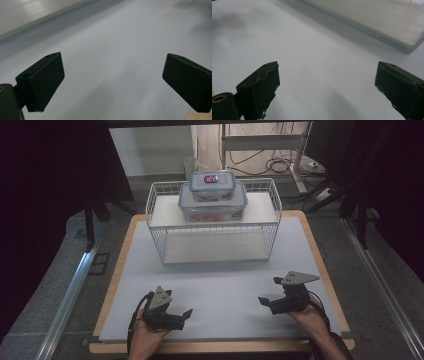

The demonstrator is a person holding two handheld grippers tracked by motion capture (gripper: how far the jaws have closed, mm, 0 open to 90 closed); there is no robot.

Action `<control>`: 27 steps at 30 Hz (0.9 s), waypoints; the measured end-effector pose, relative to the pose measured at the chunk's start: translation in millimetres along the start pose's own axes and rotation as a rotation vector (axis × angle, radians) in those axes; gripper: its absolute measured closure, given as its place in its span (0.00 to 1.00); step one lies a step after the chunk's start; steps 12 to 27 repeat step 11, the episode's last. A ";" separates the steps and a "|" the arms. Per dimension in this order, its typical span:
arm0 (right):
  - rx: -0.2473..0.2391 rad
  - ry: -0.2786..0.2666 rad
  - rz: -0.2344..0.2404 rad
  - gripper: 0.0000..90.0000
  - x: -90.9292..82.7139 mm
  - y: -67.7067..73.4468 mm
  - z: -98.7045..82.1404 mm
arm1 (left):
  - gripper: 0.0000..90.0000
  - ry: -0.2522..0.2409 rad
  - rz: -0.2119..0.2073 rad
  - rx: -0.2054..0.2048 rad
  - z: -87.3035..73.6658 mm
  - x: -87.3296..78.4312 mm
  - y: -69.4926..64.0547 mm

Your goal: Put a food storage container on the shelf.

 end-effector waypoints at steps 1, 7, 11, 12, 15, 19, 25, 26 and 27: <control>0.003 0.012 0.003 0.06 1.3 -0.3 -2.4 | 0.04 0.021 0.008 0.007 -1.6 2.1 0.3; -0.011 0.084 -0.021 0.06 9.1 -3.7 -10.1 | 0.03 0.084 0.020 -0.028 -9.8 8.3 7.8; -0.006 0.095 -0.024 0.06 9.8 -6.6 -11.5 | 0.03 0.088 0.025 -0.058 -12.0 7.8 13.0; -0.006 0.095 -0.024 0.06 9.8 -6.6 -11.5 | 0.03 0.088 0.025 -0.058 -12.0 7.8 13.0; -0.006 0.095 -0.024 0.06 9.8 -6.6 -11.5 | 0.03 0.088 0.025 -0.058 -12.0 7.8 13.0; -0.006 0.095 -0.024 0.06 9.8 -6.6 -11.5 | 0.03 0.088 0.025 -0.058 -12.0 7.8 13.0; -0.006 0.095 -0.024 0.06 9.8 -6.6 -11.5 | 0.03 0.088 0.025 -0.058 -12.0 7.8 13.0; -0.006 0.095 -0.024 0.06 9.8 -6.6 -11.5 | 0.03 0.088 0.025 -0.058 -12.0 7.8 13.0; -0.006 0.095 -0.024 0.06 9.8 -6.6 -11.5 | 0.03 0.088 0.025 -0.058 -12.0 7.8 13.0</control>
Point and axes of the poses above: each handheld gripper's, and its own axes: x roughly forward along the jaws, z roughly out of its top, y roughly to its left, the point moved 2 cm from there along x, roughly forward along the jaws, and after that the axes turned 8 degrees about x, right-handed, at the moved point
